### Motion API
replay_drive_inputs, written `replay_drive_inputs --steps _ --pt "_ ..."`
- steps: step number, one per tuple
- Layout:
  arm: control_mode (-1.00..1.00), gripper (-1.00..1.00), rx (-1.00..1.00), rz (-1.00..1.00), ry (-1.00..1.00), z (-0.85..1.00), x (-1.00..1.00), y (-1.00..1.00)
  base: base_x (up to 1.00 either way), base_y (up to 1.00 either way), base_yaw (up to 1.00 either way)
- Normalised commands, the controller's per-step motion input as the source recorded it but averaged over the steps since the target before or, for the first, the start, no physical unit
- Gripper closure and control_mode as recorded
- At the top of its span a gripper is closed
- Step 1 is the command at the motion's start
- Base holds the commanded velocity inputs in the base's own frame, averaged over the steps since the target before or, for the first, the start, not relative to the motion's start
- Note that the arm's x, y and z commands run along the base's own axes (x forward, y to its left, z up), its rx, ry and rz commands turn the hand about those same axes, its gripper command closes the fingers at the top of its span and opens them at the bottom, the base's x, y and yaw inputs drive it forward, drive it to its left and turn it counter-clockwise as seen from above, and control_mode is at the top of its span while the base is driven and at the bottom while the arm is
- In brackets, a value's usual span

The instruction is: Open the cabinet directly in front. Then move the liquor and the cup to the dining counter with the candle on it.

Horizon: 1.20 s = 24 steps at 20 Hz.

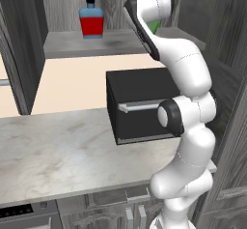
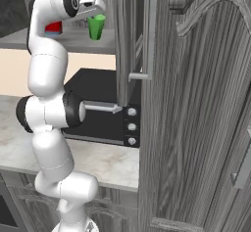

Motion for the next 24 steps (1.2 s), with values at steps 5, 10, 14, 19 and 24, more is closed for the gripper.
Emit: replay_drive_inputs --steps 5,10,14,19,24 --pt "-1.00 1.00 0.00 0.08 -0.14 -0.34 -0.70 0.15 0.00 0.00 0.00" --pt "-1.00 1.00 0.00 0.07 -0.14 -0.39 -0.88 0.04 0.00 0.00 0.00" --pt "-1.00 1.00 0.00 0.03 -0.18 -0.09 -1.00 -0.01 0.00 0.00 0.00" --pt "-1.00 1.00 0.00 0.01 -0.25 0.01 -1.00 -0.20 0.00 0.00 0.00" --pt "-1.00 1.00 0.01 0.00 -0.19 0.11 -1.00 -0.19 0.00 0.00 0.00"
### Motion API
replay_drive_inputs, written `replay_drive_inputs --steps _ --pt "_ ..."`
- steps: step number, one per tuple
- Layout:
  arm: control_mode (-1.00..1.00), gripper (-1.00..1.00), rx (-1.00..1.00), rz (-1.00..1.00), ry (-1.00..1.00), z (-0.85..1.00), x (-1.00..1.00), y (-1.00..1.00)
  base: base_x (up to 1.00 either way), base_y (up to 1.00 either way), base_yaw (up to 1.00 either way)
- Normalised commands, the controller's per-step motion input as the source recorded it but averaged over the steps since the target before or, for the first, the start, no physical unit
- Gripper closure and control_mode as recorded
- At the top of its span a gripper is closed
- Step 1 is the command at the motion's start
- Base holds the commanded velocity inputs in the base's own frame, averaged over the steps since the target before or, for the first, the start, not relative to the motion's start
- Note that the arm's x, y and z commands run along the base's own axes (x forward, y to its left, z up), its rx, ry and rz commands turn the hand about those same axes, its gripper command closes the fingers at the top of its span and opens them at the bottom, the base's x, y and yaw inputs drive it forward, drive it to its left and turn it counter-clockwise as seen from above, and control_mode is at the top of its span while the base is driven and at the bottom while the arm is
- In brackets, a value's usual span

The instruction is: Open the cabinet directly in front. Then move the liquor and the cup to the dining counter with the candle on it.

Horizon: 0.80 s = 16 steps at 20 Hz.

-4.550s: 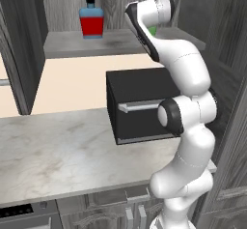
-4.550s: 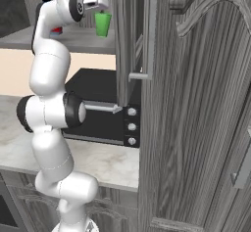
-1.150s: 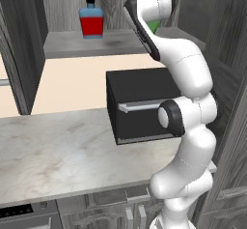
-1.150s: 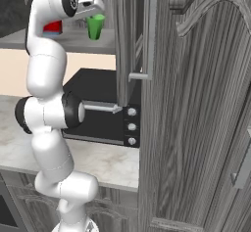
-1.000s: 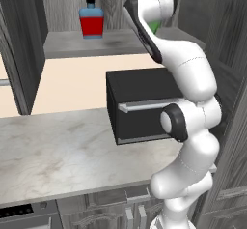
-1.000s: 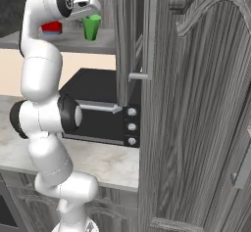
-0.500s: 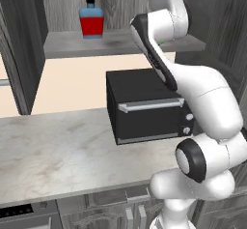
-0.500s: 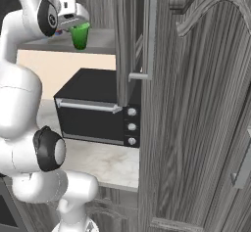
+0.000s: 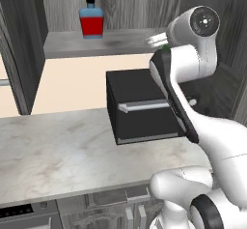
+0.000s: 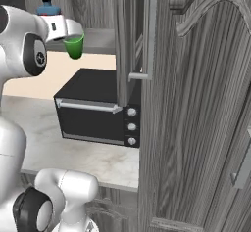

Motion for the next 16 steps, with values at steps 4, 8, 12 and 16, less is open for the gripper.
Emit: replay_drive_inputs --steps 4,8,12,16 --pt "-1.00 1.00 0.01 0.00 -0.06 0.06 -1.00 -0.03 0.00 0.00 0.00" --pt "-1.00 1.00 0.00 0.04 0.00 0.09 -0.99 0.00 0.00 0.00 0.00" --pt "-1.00 1.00 0.00 0.07 0.00 0.01 -0.89 0.00 0.00 0.00 0.00" --pt "-1.00 1.00 0.00 0.08 0.00 0.00 -0.92 0.00 0.00 0.00 0.00"
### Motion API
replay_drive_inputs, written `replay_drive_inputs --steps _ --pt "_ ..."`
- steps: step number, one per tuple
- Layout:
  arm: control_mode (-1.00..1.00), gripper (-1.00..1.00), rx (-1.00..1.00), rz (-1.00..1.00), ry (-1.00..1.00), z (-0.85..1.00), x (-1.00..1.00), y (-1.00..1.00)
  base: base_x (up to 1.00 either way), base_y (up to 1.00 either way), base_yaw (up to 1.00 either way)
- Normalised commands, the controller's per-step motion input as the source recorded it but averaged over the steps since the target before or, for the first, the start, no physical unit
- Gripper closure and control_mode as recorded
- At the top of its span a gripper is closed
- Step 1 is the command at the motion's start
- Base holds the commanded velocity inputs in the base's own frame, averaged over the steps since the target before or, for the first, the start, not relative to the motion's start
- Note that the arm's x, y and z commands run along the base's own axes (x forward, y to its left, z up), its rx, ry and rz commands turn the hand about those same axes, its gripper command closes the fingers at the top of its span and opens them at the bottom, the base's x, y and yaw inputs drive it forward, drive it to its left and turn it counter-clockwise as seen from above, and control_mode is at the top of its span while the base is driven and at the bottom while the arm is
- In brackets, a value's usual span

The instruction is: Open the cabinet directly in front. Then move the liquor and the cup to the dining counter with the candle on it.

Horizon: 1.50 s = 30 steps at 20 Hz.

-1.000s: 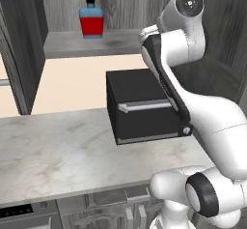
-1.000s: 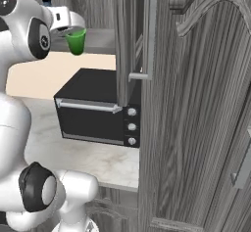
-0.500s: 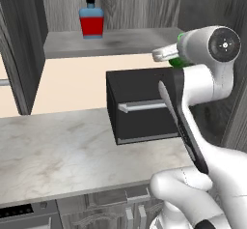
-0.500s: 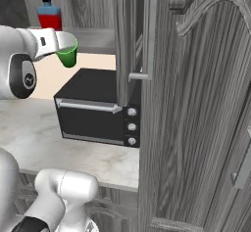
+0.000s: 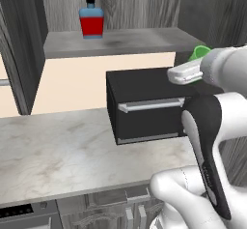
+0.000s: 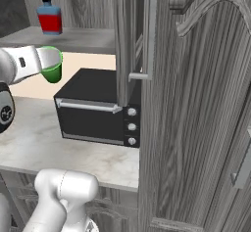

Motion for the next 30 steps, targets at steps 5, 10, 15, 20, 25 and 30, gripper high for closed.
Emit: replay_drive_inputs --steps 5,10,15,20,25,30 --pt "-1.00 1.00 0.00 0.06 0.03 -0.02 -0.81 0.02 0.00 0.00 0.00" --pt "-1.00 1.00 -0.01 0.04 0.04 -0.10 -0.51 0.09 0.00 0.00 0.00" --pt "-1.00 1.00 0.00 0.00 0.01 -0.04 -0.03 0.00 0.00 0.00 0.00" --pt "1.00 1.00 0.00 0.00 0.00 0.00 0.00 0.00 0.00 0.00 0.00" --pt "1.00 1.00 0.00 0.00 0.00 0.00 0.00 0.00 -0.11 0.00 0.12" --pt "1.00 1.00 0.00 0.00 0.00 0.00 0.00 0.00 -0.42 -0.01 0.30"
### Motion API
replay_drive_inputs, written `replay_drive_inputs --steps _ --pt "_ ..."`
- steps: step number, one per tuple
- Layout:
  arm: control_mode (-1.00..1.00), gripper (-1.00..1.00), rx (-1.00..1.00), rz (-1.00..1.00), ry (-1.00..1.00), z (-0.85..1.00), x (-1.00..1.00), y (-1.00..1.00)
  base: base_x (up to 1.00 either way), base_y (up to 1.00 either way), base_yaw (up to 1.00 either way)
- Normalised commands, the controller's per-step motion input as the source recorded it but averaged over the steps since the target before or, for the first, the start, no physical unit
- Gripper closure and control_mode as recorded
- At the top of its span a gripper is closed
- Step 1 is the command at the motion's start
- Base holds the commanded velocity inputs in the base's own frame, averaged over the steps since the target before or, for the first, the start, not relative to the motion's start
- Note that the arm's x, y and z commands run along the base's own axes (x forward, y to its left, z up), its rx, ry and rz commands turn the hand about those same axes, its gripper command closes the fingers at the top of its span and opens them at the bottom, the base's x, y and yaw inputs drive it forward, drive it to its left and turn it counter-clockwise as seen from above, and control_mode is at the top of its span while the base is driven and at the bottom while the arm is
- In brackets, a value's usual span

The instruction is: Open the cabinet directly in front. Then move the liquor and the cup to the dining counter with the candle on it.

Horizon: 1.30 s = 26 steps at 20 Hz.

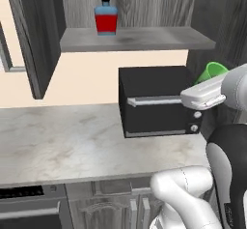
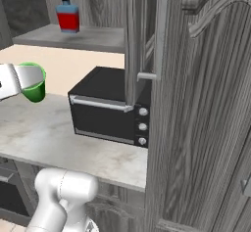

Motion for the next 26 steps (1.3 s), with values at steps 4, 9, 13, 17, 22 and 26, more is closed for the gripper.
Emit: replay_drive_inputs --steps 4,9,13,17,22,26 --pt "1.00 1.00 0.00 0.00 0.00 0.00 0.00 0.00 -0.56 -0.24 0.23" --pt "1.00 1.00 0.00 0.00 0.00 0.00 0.00 0.00 -0.65 -0.24 0.24" --pt "1.00 1.00 0.00 0.00 0.00 0.00 0.00 0.00 -0.35 0.00 0.44" --pt "1.00 1.00 0.00 0.00 0.00 0.00 0.00 0.00 -0.13 0.00 0.54" --pt "1.00 1.00 0.00 0.00 0.00 0.00 0.00 0.00 -0.02 0.00 0.61" --pt "1.00 1.00 0.00 0.00 0.00 0.00 0.00 0.00 0.00 0.00 0.62"
